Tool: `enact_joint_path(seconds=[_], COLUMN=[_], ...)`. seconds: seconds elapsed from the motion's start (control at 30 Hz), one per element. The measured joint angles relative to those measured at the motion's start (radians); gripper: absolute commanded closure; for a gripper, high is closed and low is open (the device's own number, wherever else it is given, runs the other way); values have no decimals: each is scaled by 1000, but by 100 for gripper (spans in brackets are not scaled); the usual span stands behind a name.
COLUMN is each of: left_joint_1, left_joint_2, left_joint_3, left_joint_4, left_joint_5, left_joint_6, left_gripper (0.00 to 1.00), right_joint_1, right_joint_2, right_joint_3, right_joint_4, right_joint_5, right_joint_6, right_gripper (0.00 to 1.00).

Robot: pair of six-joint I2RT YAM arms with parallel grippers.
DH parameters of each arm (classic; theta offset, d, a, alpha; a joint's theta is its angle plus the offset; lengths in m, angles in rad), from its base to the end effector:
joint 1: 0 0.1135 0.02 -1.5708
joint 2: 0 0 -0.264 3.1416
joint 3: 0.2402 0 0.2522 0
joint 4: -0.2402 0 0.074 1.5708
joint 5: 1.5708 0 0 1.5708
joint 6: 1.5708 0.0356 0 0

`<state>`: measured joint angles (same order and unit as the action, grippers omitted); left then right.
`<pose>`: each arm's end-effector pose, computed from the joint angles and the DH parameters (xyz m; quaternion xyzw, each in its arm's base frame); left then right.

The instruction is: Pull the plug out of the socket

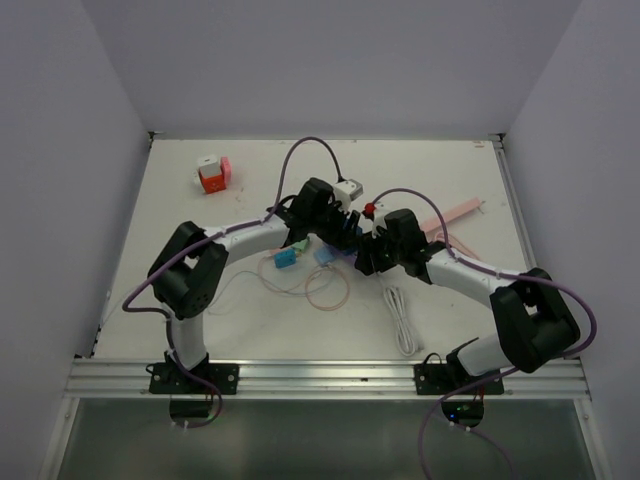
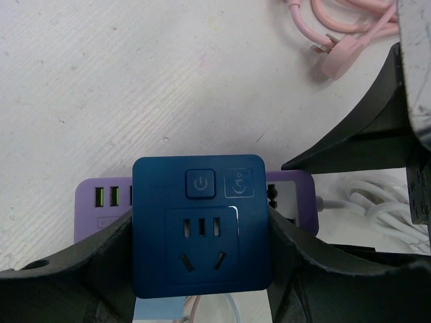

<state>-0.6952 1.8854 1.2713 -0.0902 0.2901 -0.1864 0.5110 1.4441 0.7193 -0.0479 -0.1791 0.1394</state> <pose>0.3151 -0.2761 0.2024 0.2847 0.8539 -0.2959 0.3197 0.2480 0.1463 0.1818 -0.2037 0.8955 0.2017 0.3404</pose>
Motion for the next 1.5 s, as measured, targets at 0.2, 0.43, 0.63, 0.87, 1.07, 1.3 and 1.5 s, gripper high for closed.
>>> enact_joint_path(seconds=[0.2,0.43,0.63,0.87,1.07,1.3,1.5], left_joint_1=[1,1,1,1,3,3,9], left_joint_2=[-25,-100,-216,-331,-361,-394,-418], left_joint_3=[-67,-165,-230,-269,-301,-364,-379], left_joint_4=[82,134,182,257,326,406,440], left_joint_5=[17,14,9,9,-6,-26,-19], left_joint_6=[21,42,67,85,82,72,62], left_gripper=[100,100,100,100,100,100,100], right_joint_1=[-1,-4,-89,-182,-179,-179,-191], right_joint_2=[-18,-84,-95,-90,-60,-36,-35], right_joint_3=[0,1,36,76,135,146,145], right_joint_4=[-8,-8,-27,-43,-41,-47,-29], right_joint_5=[-5,-63,-156,-324,-444,-504,-528], right_joint_6=[53,194,300,386,417,423,445], right_gripper=[25,16,17,20,25,39,73])
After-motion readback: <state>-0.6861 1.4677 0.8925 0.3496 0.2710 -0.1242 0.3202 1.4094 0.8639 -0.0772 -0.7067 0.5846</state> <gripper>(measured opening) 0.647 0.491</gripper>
